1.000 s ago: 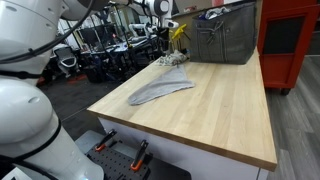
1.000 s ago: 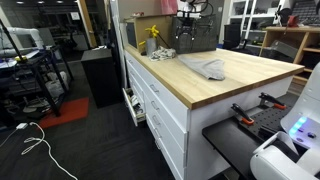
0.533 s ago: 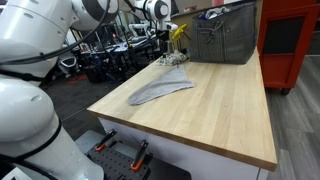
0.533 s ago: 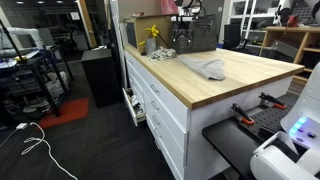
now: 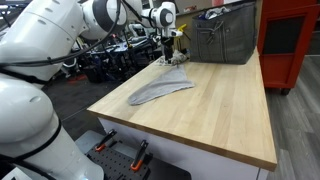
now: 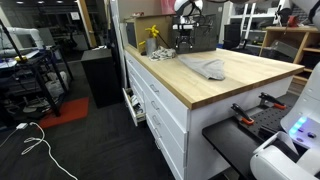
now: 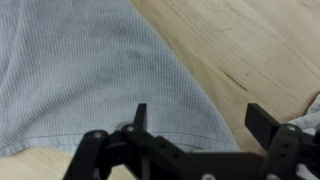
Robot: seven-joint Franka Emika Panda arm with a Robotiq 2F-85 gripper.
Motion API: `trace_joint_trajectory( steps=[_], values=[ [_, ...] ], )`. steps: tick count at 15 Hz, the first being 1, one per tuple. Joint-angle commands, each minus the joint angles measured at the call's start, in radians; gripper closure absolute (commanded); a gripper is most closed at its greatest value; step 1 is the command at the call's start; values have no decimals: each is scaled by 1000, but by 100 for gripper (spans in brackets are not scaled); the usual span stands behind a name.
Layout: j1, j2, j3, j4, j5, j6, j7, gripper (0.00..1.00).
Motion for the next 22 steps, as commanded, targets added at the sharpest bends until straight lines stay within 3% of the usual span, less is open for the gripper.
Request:
trace_joint_trajectory(
  steps=[1, 17, 18, 19, 22],
  values=[
    [-3, 56, -2, 87, -13, -44, 31, 0],
    [0, 142, -36, 132, -35, -38, 20, 2],
    [-4, 138, -34, 122, -31, -39, 9, 27],
    [-15, 129, -26, 105, -17, -38, 0, 27],
    [-43, 97, -12, 73, 10, -28, -14, 48]
  ],
)
